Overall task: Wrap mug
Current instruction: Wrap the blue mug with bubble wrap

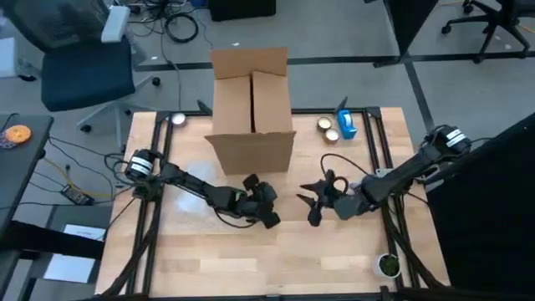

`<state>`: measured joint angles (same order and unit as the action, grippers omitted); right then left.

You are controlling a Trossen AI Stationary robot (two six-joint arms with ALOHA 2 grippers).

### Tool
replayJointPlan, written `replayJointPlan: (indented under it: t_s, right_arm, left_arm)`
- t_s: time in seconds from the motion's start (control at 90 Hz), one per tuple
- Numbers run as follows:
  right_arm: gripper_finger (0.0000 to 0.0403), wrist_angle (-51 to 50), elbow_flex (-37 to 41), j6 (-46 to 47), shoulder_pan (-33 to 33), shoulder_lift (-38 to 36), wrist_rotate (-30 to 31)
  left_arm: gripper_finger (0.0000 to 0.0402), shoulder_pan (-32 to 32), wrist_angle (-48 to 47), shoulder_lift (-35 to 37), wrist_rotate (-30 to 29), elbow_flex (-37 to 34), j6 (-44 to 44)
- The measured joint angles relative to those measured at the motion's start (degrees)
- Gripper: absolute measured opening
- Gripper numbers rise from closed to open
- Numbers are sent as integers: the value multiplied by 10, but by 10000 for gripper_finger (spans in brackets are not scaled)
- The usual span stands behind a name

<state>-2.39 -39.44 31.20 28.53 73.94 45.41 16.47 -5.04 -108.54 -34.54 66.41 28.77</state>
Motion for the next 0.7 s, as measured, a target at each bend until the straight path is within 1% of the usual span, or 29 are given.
replayJointPlan:
  t_s: [0.067,0.167,0.222,0.278,0.333,0.389,0.444,0.544,0.6,0.7]
  right_arm:
    - [116,-159,-49,65,-4,-12,-70]
    - [109,-382,-117,172,-17,-15,-202]
    - [107,-476,-151,218,-24,-16,-280]
    - [104,-565,-183,242,-28,-16,-353]
    - [102,-645,-210,253,-31,-16,-401]
    - [101,-720,-239,262,-32,-16,-420]
    - [101,-786,-262,269,-32,-18,-426]
    - [101,-869,-292,284,-32,-21,-430]
    - [103,-880,-290,286,-32,-27,-441]
    - [103,-870,-260,283,-32,-54,-461]
  left_arm:
    - [0,9,11,-9,0,0,12]
    - [0,25,17,-14,0,0,42]
    - [0,33,28,-18,0,0,60]
    - [0,41,32,-23,0,0,77]
    - [0,48,50,-28,-1,0,91]
    - [0,54,66,-34,-2,0,93]
    - [0,59,76,-35,2,0,90]
    - [0,62,90,-38,6,0,75]
    - [0,60,95,-38,5,0,68]
    - [0,56,115,-38,3,0,56]
